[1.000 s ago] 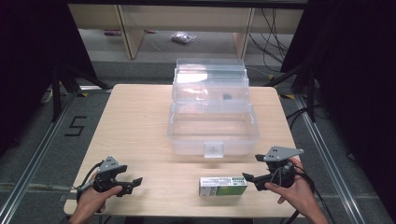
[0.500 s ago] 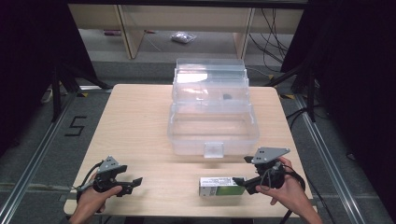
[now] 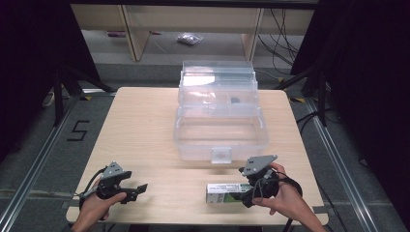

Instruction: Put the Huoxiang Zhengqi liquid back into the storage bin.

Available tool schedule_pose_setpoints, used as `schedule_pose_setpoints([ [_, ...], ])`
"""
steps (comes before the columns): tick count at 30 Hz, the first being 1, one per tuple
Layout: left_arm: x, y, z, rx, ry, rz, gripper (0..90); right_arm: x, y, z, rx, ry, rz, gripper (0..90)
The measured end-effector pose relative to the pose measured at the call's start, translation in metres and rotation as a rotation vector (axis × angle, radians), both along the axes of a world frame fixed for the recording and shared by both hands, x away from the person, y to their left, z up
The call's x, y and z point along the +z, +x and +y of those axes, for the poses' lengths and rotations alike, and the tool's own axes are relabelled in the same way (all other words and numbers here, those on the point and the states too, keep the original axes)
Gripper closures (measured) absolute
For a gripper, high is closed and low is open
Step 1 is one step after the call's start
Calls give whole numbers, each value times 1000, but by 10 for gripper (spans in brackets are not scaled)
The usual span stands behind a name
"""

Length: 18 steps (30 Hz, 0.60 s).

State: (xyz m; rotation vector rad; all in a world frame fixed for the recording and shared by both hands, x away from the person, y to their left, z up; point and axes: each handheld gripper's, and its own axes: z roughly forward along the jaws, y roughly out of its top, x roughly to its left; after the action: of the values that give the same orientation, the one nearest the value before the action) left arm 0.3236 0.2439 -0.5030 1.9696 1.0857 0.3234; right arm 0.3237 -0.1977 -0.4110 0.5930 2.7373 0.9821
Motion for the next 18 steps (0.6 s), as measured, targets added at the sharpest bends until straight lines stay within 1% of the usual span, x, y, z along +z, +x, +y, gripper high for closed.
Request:
schedule_pose_setpoints([
  [1, 0, 0, 0, -1, 2, 0, 159, -1, 1, 4, 12, -11, 0, 193],
  [2, 0, 0, 0, -1, -2, 1, 159, -1, 1, 4, 12, -11, 0, 193],
  [4, 0, 0, 0, -1, -3, -1, 159, -2, 2, 11, 30, -31, 10, 203],
  [5, 0, 0, 0, -1, -3, -1, 160, -2, 2, 11, 30, -31, 10, 203],
  [6, 0, 0, -1, 5, -14, -3, 160, -1, 1, 12, 27, -43, 21, 204],
  [7, 0, 0, -1, 4, -12, -3, 159, -2, 1, 14, 31, -46, 18, 204],
  [8, 0, 0, -1, 4, -12, -2, 159, -3, 2, 16, 46, -57, 18, 205],
  [9, 0, 0, -1, 4, -12, -2, 159, -4, 2, 18, 39, -70, 32, 207],
  [10, 0, 0, -1, 4, -13, -2, 159, -4, 2, 18, 39, -70, 32, 207],
  [11, 0, 0, -1, 3, -12, -3, 159, -4, 2, 20, 39, -76, 41, 208],
  [12, 0, 0, -1, 3, -13, -3, 160, -5, 2, 21, 42, -86, 40, 209],
  [13, 0, 0, 0, 4, -13, -3, 159, -6, 4, 22, 64, -89, 27, 210],
  [14, 0, 0, 0, 4, -13, -3, 159, -6, 4, 23, 63, -96, 41, 213],
  [15, 0, 0, 0, 4, -13, -3, 159, -7, 5, 25, 64, -103, 39, 214],
  [16, 0, 0, -1, 4, -13, -3, 159, -7, 6, 25, 77, -110, 35, 215],
  [18, 0, 0, 0, 4, -13, -3, 160, -9, 6, 28, 92, -118, 43, 218],
])
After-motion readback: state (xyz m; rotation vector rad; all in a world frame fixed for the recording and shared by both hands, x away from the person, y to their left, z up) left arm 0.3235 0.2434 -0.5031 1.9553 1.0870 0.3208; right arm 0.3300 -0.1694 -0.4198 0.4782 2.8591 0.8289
